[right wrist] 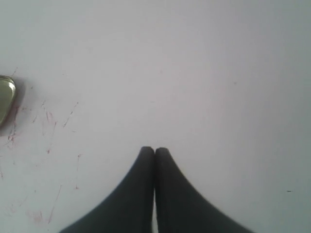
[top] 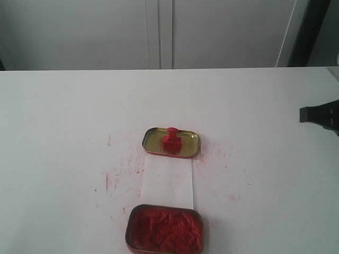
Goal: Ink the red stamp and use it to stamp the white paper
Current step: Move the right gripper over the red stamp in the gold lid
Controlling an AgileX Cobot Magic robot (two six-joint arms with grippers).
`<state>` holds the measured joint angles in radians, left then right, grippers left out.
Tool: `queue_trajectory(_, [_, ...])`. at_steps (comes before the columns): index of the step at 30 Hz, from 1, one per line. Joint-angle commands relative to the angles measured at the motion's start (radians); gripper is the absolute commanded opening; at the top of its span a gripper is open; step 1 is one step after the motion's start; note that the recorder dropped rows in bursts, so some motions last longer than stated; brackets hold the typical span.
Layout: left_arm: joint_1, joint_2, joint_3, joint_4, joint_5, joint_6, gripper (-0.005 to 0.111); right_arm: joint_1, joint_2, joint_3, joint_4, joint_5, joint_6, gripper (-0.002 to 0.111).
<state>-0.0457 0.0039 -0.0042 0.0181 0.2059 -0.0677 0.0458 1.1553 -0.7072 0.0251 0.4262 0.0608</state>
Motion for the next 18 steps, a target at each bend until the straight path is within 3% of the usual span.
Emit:
queue_trajectory(1, [0.004, -0.004, 0.004, -0.002, -0.004, -0.003, 0.0, 0.045, 0.096, -0.072, 0.007, 0.039, -0.032, 0.0])
queue_trajectory(7, [0.004, -0.004, 0.004, -0.002, -0.004, -0.003, 0.0, 0.093, 0.276, -0.206, 0.007, 0.108, -0.042, 0.0])
queue_trajectory(18, [0.004, -0.004, 0.004, -0.002, -0.004, -0.003, 0.0, 0.096, 0.533, -0.433, 0.077, 0.171, -0.145, 0.0])
